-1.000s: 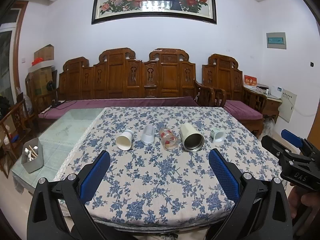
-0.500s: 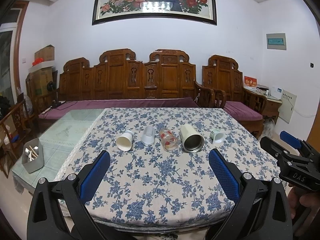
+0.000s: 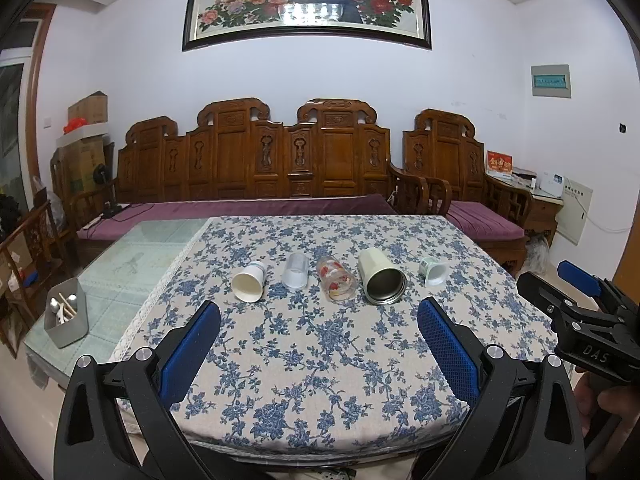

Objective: Flip cup upside down

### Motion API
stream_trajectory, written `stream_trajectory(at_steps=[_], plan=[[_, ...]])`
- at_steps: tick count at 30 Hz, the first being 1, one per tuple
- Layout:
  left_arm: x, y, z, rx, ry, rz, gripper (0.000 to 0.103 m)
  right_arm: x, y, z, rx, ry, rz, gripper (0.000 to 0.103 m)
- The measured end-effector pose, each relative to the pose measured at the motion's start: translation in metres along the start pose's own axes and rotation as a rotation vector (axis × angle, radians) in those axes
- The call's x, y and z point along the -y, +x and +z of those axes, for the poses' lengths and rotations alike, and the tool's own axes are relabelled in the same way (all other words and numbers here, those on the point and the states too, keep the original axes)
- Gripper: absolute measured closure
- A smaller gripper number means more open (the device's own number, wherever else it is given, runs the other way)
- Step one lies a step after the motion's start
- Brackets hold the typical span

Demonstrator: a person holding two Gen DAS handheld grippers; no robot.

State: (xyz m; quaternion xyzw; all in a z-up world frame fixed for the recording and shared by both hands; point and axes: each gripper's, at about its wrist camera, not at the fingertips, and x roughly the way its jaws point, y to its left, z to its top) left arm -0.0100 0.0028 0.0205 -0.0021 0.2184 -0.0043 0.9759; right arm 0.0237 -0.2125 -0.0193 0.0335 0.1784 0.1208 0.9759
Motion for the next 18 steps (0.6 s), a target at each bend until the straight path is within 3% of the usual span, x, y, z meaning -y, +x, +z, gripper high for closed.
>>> stream_trajectory(at_steps=[10, 18], plan=[[0.001, 0.006, -0.002, -0.021, 0.001, -0.002, 0.008, -0.001, 0.008, -0.004, -0.018, 0.007, 0.01, 0.003], [-0.004, 0.055, -0.004, -0.121, 0.025, -0.012, 0.008, 0.01, 0.053, -0.012, -0.09, 0.002, 0.023, 0.003]])
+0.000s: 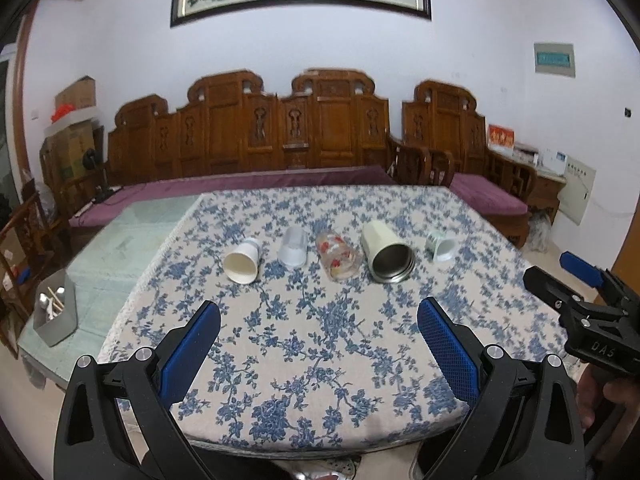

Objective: Flip cup upside down
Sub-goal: 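Reach the left tool to the clear glass jar and close around it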

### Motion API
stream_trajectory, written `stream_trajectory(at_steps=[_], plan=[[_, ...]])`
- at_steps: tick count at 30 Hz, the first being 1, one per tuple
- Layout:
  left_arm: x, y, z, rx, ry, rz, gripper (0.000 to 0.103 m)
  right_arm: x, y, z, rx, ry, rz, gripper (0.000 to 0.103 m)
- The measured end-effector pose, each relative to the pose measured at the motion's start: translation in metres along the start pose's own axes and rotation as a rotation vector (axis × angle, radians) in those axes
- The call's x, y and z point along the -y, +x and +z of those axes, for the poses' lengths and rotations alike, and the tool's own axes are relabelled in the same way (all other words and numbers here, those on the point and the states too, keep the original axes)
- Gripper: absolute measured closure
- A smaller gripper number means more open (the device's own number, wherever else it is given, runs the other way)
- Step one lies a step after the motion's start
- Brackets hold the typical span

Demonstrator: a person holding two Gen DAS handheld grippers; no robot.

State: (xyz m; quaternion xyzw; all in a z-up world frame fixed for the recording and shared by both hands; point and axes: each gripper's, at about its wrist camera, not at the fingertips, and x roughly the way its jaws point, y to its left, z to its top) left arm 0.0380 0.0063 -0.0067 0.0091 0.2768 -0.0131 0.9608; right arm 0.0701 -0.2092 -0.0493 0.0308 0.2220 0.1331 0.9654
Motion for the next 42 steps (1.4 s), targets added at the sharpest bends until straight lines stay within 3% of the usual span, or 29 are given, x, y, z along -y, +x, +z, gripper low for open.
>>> stream_trajectory(at_steps=[6, 19, 33, 35, 42], plan=[[-0.004, 0.048, 0.01, -0.091, 0.006, -0.023, 0.008, 0.009, 0.045, 0.002, -0.073, -0.008, 0.001, 0.003], [-0.019, 0.149, 0.045, -0.205, 0.018, -0.047, 0.008, 0.024, 0.138, 0.017, -0.188, -0.046, 0.017, 0.003], [-0.006, 0.281, 0.081, -0.372, 0.006, -0.129, 0.009, 0.035, 0.199, 0.001, -0.294, -0.027, 0.065, 0.007], [-0.001, 0.301, 0.084, -0.404, 0.012, -0.127, 0.017, 0.035, 0.203, -0.002, -0.301, -0.022, 0.069, 0.007], [0.011, 0.378, 0.083, -0.573, -0.025, -0.14, 0.027, 0.04, 0.207, -0.016, -0.324, 0.005, 0.075, 0.007]])
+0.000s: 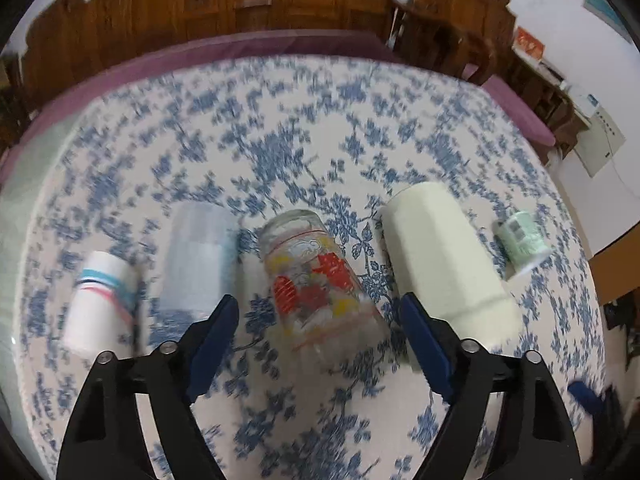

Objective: Flip cup upside down
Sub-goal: 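Reach the left tool to the clear glass jar and close around it, then lift the glass jar with the left tool and pull it toward the table edge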

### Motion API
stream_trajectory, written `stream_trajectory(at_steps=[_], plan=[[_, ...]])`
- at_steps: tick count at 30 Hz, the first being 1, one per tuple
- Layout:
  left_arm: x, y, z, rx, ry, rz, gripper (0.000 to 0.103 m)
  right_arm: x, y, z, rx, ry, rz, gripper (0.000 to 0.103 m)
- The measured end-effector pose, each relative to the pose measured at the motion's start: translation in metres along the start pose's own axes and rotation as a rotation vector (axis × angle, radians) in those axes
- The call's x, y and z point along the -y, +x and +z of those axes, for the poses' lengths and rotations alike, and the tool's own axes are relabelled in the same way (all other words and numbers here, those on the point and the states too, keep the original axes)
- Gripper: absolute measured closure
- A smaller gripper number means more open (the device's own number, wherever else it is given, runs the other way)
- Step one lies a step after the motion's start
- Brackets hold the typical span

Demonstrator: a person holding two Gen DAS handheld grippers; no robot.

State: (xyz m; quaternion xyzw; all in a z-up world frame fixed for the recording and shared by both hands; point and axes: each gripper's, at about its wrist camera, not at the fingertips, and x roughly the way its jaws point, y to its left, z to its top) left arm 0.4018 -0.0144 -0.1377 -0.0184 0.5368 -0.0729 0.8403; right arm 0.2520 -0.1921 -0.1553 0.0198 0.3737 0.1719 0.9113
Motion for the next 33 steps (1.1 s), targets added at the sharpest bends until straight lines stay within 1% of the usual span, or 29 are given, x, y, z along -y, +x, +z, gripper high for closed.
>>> stream_trajectory(at_steps=[4, 8, 13, 16, 18, 20, 25, 29, 33], plan=[[-0.006, 0.021, 0.01, -0.07, -0.056, -0.024, 0.028, 0.001, 0.001, -0.007, -0.018, -0.004, -0.005, 0.007], [-0.001, 0.028, 0.018, -0.087, -0.046, 0.026, 0.028, 0.005, 0.001, -0.011, -0.019, 0.001, -0.007, 0.007], [0.0, 0.046, 0.023, -0.148, -0.063, 0.021, 0.031, 0.011, 0.001, -0.012, -0.023, 0.019, -0.004, 0.007], [-0.002, 0.057, 0.022, -0.183, -0.076, 0.03, 0.037, 0.013, -0.002, -0.011, -0.019, 0.024, -0.006, 0.007], [-0.006, 0.059, 0.021, -0.183, -0.098, 0.011, 0.04, 0.014, -0.004, -0.011, -0.016, 0.027, -0.009, 0.007], [-0.007, 0.055, 0.019, -0.171, -0.101, 0.006, 0.046, 0.014, -0.007, -0.011, -0.013, 0.025, -0.012, 0.007], [-0.002, 0.041, -0.004, -0.174, -0.057, -0.024, 0.047, 0.012, -0.014, -0.013, -0.007, 0.029, -0.018, 0.007], [0.004, 0.012, -0.03, -0.143, -0.007, -0.041, 0.047, 0.009, -0.02, -0.015, -0.001, 0.026, -0.029, 0.007], [0.012, -0.015, -0.054, -0.115, 0.025, -0.076, 0.047, 0.009, -0.028, -0.019, 0.004, 0.028, -0.046, 0.007]])
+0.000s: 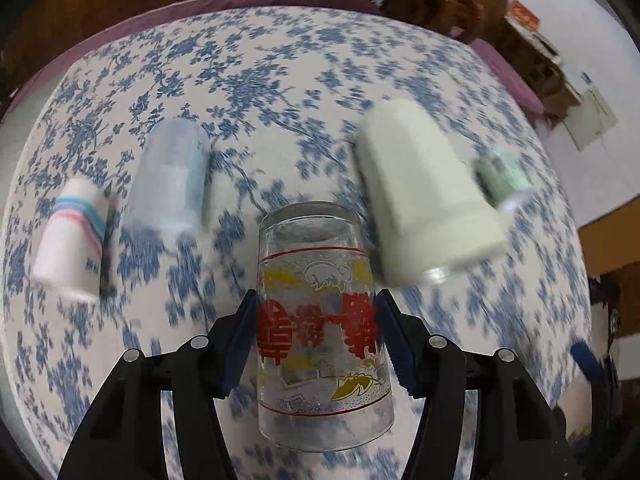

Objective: Flip cup upside down
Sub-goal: 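Lift the glass jar with the left tool and pull it toward the table edge, then grasp the glass jar with the right tool while the left tool releases it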

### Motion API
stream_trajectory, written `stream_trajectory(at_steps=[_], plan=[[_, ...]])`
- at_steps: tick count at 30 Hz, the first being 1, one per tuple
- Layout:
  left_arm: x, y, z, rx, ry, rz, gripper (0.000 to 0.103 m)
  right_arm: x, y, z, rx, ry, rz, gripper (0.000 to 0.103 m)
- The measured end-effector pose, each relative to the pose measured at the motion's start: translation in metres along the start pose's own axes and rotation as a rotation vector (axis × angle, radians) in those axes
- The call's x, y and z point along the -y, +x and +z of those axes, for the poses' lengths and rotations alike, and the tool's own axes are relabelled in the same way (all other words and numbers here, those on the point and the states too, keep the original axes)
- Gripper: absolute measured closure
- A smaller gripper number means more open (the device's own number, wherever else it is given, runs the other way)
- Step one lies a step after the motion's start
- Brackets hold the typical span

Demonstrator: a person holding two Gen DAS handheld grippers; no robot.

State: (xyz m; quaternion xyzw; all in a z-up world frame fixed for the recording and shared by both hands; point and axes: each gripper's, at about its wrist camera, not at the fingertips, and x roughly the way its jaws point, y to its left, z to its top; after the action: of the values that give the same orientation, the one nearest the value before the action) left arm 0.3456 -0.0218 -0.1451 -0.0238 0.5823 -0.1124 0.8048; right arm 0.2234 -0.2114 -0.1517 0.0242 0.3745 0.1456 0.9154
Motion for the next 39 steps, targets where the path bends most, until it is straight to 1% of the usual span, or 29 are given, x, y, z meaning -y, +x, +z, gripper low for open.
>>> stream_trajectory(at_steps=[3, 6, 10, 12, 13, 17, 20, 22, 28, 30, 31, 33, 34, 35, 36, 37, 39], plan=[[0.013, -0.014, -0.026, 0.014, 0.032, -0.027, 0.047, 0.004, -0.006, -0.003, 0.004, 0.013, -0.016, 0.007], [0.026, -0.02, -0.044, 0.024, 0.044, -0.051, 0.047, 0.012, -0.012, -0.009, 0.004, 0.039, -0.034, 0.007], [0.046, -0.017, -0.065, 0.033, 0.09, -0.043, 0.047, 0.023, -0.019, -0.015, 0.003, 0.066, -0.056, 0.007], [0.052, -0.012, -0.074, 0.027, 0.1, -0.041, 0.047, 0.025, -0.022, -0.016, 0.003, 0.069, -0.063, 0.007], [0.055, -0.005, -0.079, 0.01, 0.105, -0.043, 0.047, 0.026, -0.024, -0.016, 0.003, 0.069, -0.065, 0.007], [0.055, 0.008, -0.087, -0.007, 0.112, -0.024, 0.047, 0.022, -0.035, -0.016, 0.014, 0.048, -0.08, 0.007], [0.049, 0.015, -0.091, -0.022, 0.096, -0.011, 0.046, 0.017, -0.041, -0.015, 0.019, 0.033, -0.089, 0.007], [0.045, 0.012, -0.094, -0.01, 0.092, -0.027, 0.046, 0.014, -0.045, -0.013, 0.023, 0.022, -0.094, 0.007], [0.026, -0.03, -0.102, 0.075, 0.08, -0.051, 0.045, -0.007, -0.049, -0.004, 0.024, -0.017, -0.087, 0.007], [0.015, -0.052, -0.108, 0.117, 0.085, -0.04, 0.038, -0.018, -0.049, 0.001, 0.022, -0.029, -0.072, 0.007], [0.011, -0.061, -0.111, 0.14, 0.088, -0.03, 0.033, -0.023, -0.049, 0.003, 0.021, -0.035, -0.065, 0.007], [0.004, -0.079, -0.117, 0.192, 0.103, 0.004, 0.026, -0.034, -0.044, 0.008, 0.011, -0.05, -0.046, 0.007], [-0.002, -0.09, -0.121, 0.228, 0.112, 0.032, 0.018, -0.039, -0.041, 0.01, 0.005, -0.055, -0.037, 0.007], [-0.006, -0.099, -0.124, 0.263, 0.116, 0.057, 0.014, -0.044, -0.038, 0.013, -0.003, -0.06, -0.027, 0.007], [-0.011, -0.111, -0.129, 0.314, 0.12, 0.091, 0.009, -0.05, -0.035, 0.015, -0.01, -0.064, -0.016, 0.007], [-0.015, -0.119, -0.133, 0.344, 0.121, 0.105, 0.009, -0.054, -0.031, 0.016, -0.016, -0.069, -0.008, 0.007], [-0.026, -0.134, -0.141, 0.377, 0.104, 0.116, 0.009, -0.065, -0.019, 0.019, -0.049, -0.09, 0.007, 0.007]])
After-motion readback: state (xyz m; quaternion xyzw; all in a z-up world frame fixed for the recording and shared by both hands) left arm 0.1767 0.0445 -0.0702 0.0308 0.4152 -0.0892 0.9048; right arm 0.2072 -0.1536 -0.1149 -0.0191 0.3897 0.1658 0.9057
